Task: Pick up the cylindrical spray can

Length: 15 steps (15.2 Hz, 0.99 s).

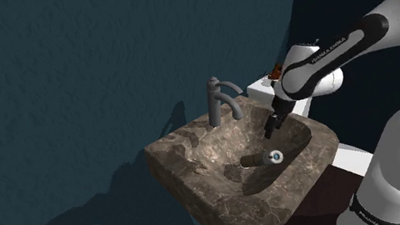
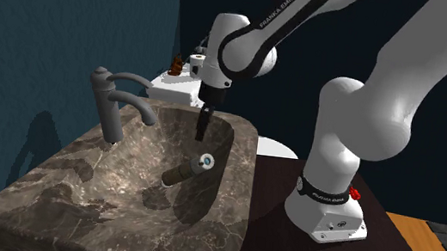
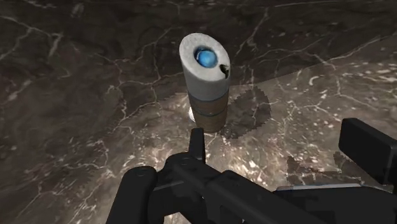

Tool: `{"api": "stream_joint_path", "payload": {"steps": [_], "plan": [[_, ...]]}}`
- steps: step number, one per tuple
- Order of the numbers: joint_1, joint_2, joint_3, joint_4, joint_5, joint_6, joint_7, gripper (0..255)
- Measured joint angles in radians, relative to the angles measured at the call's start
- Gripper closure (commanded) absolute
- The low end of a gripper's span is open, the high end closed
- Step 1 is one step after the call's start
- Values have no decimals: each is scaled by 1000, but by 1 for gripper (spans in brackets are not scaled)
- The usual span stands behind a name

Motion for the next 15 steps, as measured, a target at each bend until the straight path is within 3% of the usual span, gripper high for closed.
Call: {"api": "stream_joint_path", "payload": {"steps": [2,4,5,7,9,11,15], "plan": [[39,76,-70,-13,55,86,-72,0],[132,166,-157,-10,165,169,-166,0],[205,220,-224,-7,249,214,-242,0],[383,331,-371,24,512,261,-465,0],[469,406,-421,53,733,262,-635,0],[500,479,-414,83,921,249,-773,0],[468,601,-349,135,1188,210,-987,0]]}}
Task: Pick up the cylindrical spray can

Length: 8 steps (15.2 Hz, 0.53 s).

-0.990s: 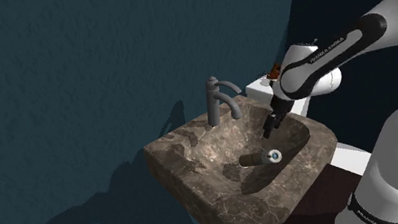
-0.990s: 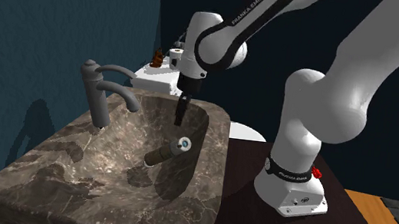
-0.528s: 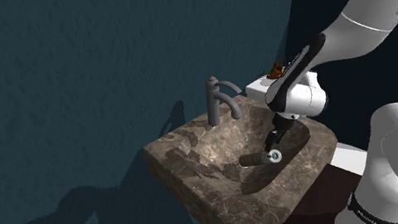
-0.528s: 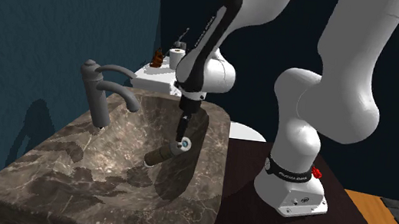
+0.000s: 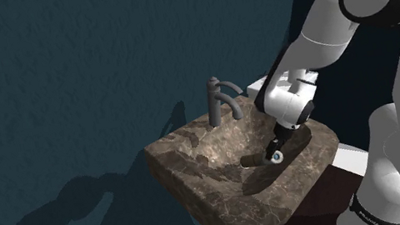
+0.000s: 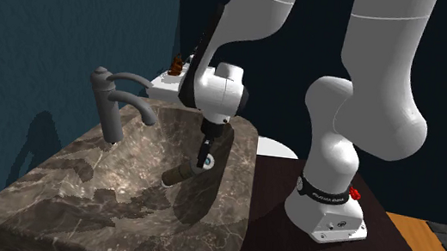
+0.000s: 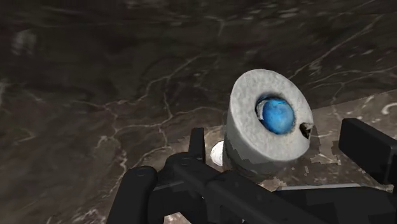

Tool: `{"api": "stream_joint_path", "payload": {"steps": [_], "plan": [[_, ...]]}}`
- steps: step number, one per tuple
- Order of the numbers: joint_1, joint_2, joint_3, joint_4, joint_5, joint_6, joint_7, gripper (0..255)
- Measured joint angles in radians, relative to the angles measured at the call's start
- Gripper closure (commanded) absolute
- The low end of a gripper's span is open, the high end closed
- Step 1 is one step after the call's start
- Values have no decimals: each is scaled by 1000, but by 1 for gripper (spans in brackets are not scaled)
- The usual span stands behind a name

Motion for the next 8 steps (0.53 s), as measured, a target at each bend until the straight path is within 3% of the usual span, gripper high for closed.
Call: {"api": "stream_joint_path", "payload": {"steps": [1,8], "plan": [[-3,11,9,5,25,-3,-17,255],[-6,20,17,10,49,-4,-33,255]]}}
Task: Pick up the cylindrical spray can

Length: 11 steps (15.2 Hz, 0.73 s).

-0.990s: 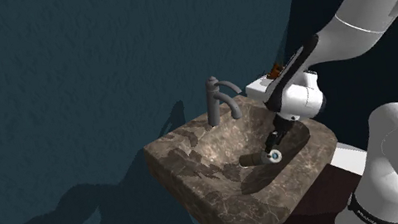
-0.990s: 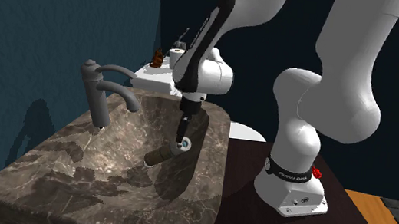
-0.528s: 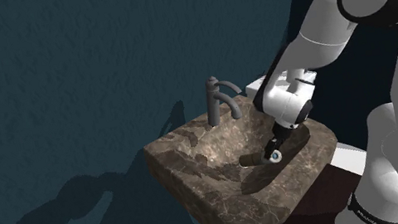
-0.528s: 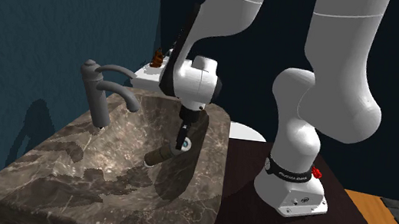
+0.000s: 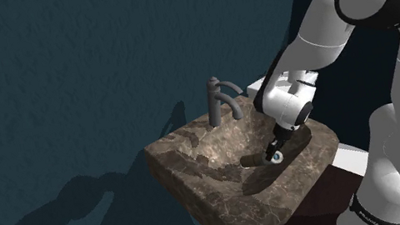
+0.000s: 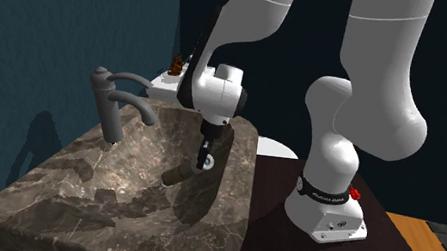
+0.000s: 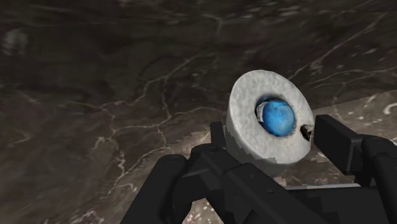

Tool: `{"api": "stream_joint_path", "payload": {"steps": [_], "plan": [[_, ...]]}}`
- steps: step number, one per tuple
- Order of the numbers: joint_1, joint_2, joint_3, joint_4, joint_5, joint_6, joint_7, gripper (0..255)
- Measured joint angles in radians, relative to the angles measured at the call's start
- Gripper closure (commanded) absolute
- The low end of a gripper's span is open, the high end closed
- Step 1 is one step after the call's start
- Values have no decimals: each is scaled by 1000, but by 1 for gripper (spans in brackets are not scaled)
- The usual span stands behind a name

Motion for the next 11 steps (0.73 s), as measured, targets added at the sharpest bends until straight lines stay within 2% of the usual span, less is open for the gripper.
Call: {"api": "stream_joint_path", "payload": {"steps": [3,5,8,9,11], "plan": [[0,1,0,1,1,-1,-1,255],[11,-26,-18,-11,-52,8,42,255],[36,-113,-77,-49,-233,34,181,255],[45,-152,-96,-66,-318,47,249,255],[29,-221,-115,-94,-499,61,389,255]]}}
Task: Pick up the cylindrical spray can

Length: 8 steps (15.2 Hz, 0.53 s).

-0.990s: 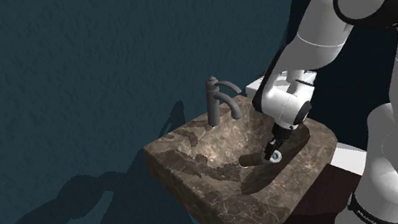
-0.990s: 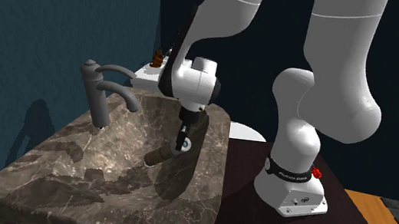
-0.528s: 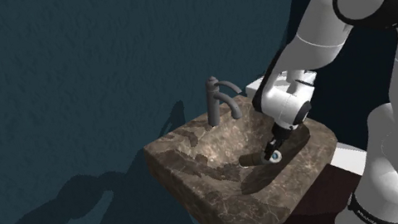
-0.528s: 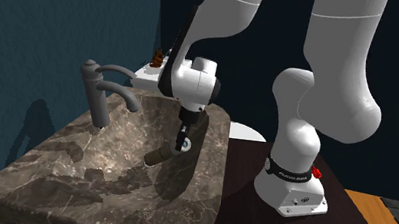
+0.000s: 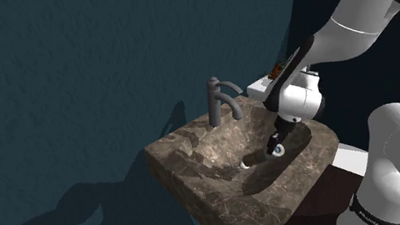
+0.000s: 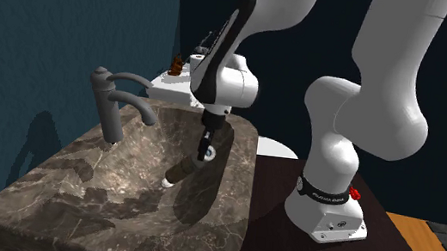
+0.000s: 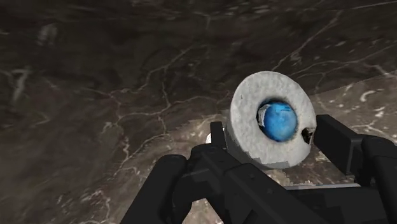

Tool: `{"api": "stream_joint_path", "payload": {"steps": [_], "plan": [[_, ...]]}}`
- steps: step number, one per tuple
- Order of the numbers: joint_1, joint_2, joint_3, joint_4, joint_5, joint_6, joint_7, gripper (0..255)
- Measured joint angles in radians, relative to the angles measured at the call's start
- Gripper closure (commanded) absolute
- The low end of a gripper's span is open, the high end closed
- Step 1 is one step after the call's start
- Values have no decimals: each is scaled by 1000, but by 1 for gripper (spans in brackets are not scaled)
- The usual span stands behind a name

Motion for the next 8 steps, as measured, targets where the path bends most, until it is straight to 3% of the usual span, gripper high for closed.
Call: {"api": "stream_joint_path", "payload": {"steps": [1,4,7,8], "plan": [[-29,-43,5,-19,-110,5,85,255],[-146,-122,71,-37,-345,-21,260,255],[-257,-188,146,-44,-495,-67,374,255],[-272,-198,158,-46,-514,-74,389,255]]}}
